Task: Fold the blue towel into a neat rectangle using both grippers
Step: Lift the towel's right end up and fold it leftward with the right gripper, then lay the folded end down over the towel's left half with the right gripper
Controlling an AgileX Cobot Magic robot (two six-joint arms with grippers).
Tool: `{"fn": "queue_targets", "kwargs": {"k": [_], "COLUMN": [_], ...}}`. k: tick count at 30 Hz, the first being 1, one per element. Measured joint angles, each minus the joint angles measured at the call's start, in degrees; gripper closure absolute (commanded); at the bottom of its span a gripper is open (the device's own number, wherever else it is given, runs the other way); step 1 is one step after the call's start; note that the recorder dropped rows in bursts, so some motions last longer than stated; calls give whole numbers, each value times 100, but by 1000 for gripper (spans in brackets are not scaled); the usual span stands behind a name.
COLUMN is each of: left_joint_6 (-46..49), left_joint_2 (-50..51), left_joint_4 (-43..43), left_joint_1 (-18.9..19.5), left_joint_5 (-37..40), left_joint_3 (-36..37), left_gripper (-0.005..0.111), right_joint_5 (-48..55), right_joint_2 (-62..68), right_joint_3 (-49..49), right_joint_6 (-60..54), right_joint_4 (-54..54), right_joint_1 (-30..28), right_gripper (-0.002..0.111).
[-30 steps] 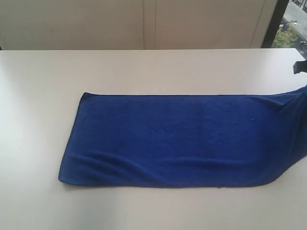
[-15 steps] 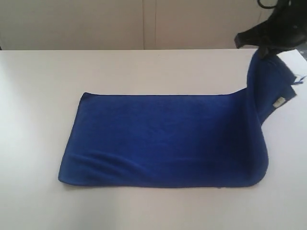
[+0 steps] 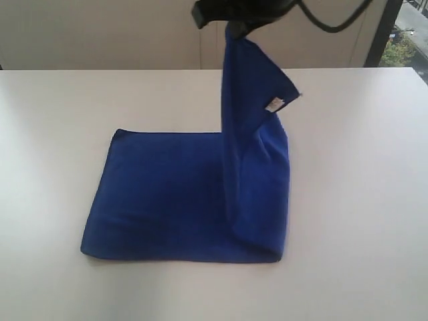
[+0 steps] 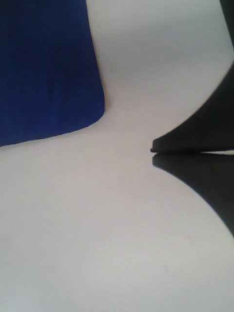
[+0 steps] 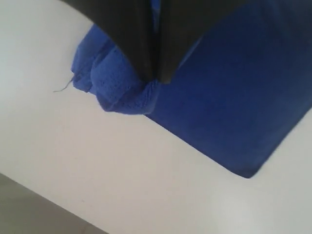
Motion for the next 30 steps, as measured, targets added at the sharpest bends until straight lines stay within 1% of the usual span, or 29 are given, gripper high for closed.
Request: {"fn": "queue_targets", "kwargs": {"k": [2,5,8,11,15,18,21,23,28,30], "left_joint_6": [0,0,0,0,0,0,0,0,0,0], "left_joint_2": [0,0,0,0,0,0,0,0,0,0], "left_joint_4": [0,0,0,0,0,0,0,0,0,0], "left_joint_1": [0,0,0,0,0,0,0,0,0,0], "left_joint_5": [0,0,0,0,0,0,0,0,0,0], "left_joint_3": [0,0,0,0,0,0,0,0,0,0], "left_gripper": [107,107,107,107,107,107,107,107,107,107], "right_joint_5": [21,21,-44,-536,-1013,-1291,-1344,-1376,-1397,-1387], "right_joint_2": [221,978,1568,2543,3453,3751,3864,3890,3872,3807], "right_joint_3": [-241,-936,-1165,-1252,-1252,-1252,-1252,-1252,-1252,-1252], "right_joint_6": [-109,-330,-431,-486,-496,-701,-816,-848,-874,-874], "right_joint_4": [146,654,921,1071,1195,1630,1790,1829,1828,1828], "right_joint_1": [165,722,1001,1365,1498,1498,1498,1498,1498,1498], "right_gripper": [108,108,108,108,108,108,107,101,71,64]}}
